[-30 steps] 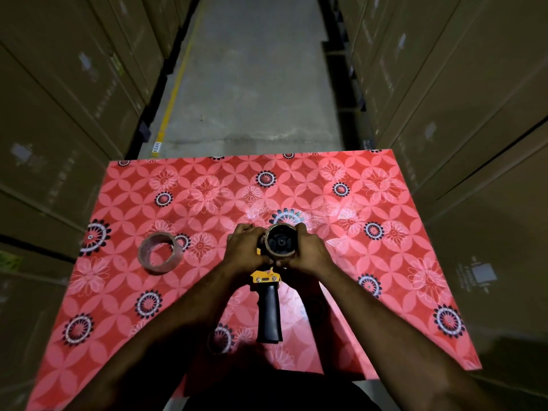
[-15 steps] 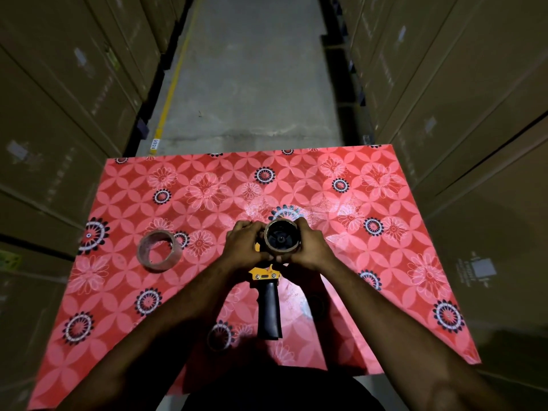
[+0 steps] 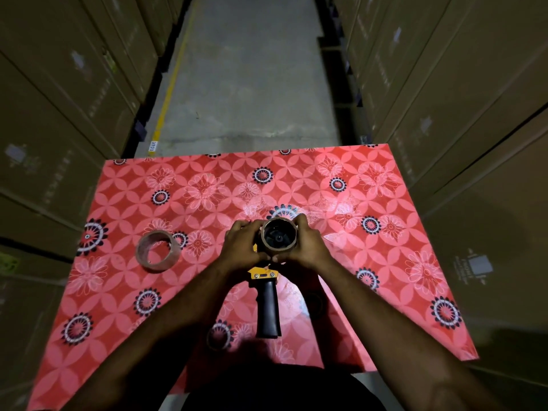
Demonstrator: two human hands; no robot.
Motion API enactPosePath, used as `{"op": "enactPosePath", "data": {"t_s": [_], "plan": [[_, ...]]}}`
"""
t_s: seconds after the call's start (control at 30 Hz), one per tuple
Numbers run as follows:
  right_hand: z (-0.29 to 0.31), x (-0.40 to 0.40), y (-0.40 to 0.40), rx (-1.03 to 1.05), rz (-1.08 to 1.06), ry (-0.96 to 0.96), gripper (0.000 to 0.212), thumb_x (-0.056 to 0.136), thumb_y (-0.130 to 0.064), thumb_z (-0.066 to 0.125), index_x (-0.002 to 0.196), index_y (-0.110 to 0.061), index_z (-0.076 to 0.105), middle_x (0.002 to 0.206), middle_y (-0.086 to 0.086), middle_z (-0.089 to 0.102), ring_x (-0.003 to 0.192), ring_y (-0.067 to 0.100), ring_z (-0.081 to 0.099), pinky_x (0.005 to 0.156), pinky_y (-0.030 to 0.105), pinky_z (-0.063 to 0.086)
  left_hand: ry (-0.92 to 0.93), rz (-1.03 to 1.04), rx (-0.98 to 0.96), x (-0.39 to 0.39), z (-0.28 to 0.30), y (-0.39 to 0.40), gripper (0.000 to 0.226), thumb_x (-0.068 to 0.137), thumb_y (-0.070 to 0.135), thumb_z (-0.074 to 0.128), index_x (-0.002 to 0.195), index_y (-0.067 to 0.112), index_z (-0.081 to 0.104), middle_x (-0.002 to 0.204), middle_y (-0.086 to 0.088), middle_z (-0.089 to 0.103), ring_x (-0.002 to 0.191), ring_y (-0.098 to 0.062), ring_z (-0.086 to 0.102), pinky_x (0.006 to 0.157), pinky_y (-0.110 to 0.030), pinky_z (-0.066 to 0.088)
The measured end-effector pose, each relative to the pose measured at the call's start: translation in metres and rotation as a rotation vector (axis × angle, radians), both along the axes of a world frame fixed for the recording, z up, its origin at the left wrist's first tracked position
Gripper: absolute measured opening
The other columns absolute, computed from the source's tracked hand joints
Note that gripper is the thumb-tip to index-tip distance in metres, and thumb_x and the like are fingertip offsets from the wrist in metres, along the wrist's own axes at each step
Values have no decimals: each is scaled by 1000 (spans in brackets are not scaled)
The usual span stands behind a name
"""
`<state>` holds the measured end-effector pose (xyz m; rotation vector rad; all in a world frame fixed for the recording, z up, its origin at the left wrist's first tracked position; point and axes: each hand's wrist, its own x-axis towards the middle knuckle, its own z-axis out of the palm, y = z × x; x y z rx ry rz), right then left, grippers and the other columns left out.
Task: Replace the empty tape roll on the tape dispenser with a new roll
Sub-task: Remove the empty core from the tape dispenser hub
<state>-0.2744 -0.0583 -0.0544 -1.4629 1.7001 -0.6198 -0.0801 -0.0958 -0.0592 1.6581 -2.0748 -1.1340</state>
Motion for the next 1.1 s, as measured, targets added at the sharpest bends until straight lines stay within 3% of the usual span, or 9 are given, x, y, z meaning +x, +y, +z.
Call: {"op": "enactPosePath", "data": {"t_s": [0.07, 0.2, 0.33, 0.47, 0.6, 0.7, 0.8, 1.0, 1.1], "plan": [[-1, -7, -1, 3, 41, -45, 82, 58, -22, 96, 122, -18, 44, 107, -7, 64, 102, 19, 66, 70, 10, 44, 8, 33, 13, 0, -3, 1, 83, 47, 37, 82, 123, 49, 52, 116, 5, 46, 113, -26, 53, 95, -46, 55], [-6, -12, 2, 33, 78, -113, 91, 68, -17, 91, 141, -20, 37, 126, -3, 60, 118, 19, 59, 89, 20, 46, -43, -1, -37, -1, -2, -2, 83, 46, 41, 85, 122, 43, 53, 114, 7, 45, 115, -25, 51, 98, -44, 51], [-9, -3, 7, 47, -31, -129, 88, 60, -23, 97, 119, -13, 33, 104, -11, 58, 91, 0, 59, 66, 1, 41, -46, -46, -62, -1, -4, -3, 88, 53, 42, 89, 135, 37, 57, 111, 10, 45, 121, -25, 49, 103, -43, 45], [-15, -7, 7, 53, -25, -207, 78, 65, -22, 89, 125, -17, 39, 116, -11, 61, 106, 7, 63, 81, 11, 46, -12, -2, -36, 1, -9, -4, 78, 54, 35, 93, 122, 37, 57, 116, 2, 47, 104, -17, 54, 81, -22, 42], [-16, -8, 11, 28, 22, -254, 84, 68, -27, 84, 139, -26, 40, 133, -6, 57, 123, 7, 56, 96, 16, 44, -23, -12, -39, -1, -8, -3, 85, 49, 46, 88, 127, 37, 57, 122, 5, 54, 113, -19, 51, 94, -32, 46], [-15, -1, 10, -57, -47, -138, 88, 52, -43, 92, 123, -29, 42, 124, -1, 54, 114, 14, 53, 85, 12, 40, -61, -91, -73, -1, -8, -4, 90, 52, 56, 82, 136, 34, 58, 119, 13, 61, 122, -21, 44, 99, -38, 42], [-18, 4, 6, -49, -111, -81, 88, 50, -41, 97, 112, -20, 38, 113, 3, 43, 112, 20, 43, 74, 9, 33, -19, -59, -89, 0, -9, -3, 81, 59, 55, 82, 134, 34, 59, 112, 12, 55, 121, -20, 46, 98, -38, 44], [-19, -8, 7, -64, -68, -137, 89, 56, -50, 86, 133, -22, 50, 125, 8, 47, 120, 22, 50, 95, 29, 45, -14, -8, -66, -3, -8, -3, 84, 45, 67, 78, 121, 35, 59, 110, 8, 51, 110, -15, 50, 91, -33, 46], [-13, -14, 3, -60, -10, -119, 92, 60, -40, 87, 142, -20, 49, 134, 7, 53, 122, 15, 47, 99, 18, 39, -40, -61, -119, -3, -9, -3, 87, 48, 68, 77, 125, 34, 59, 108, 15, 59, 114, -16, 46, 88, -34, 44]]}}
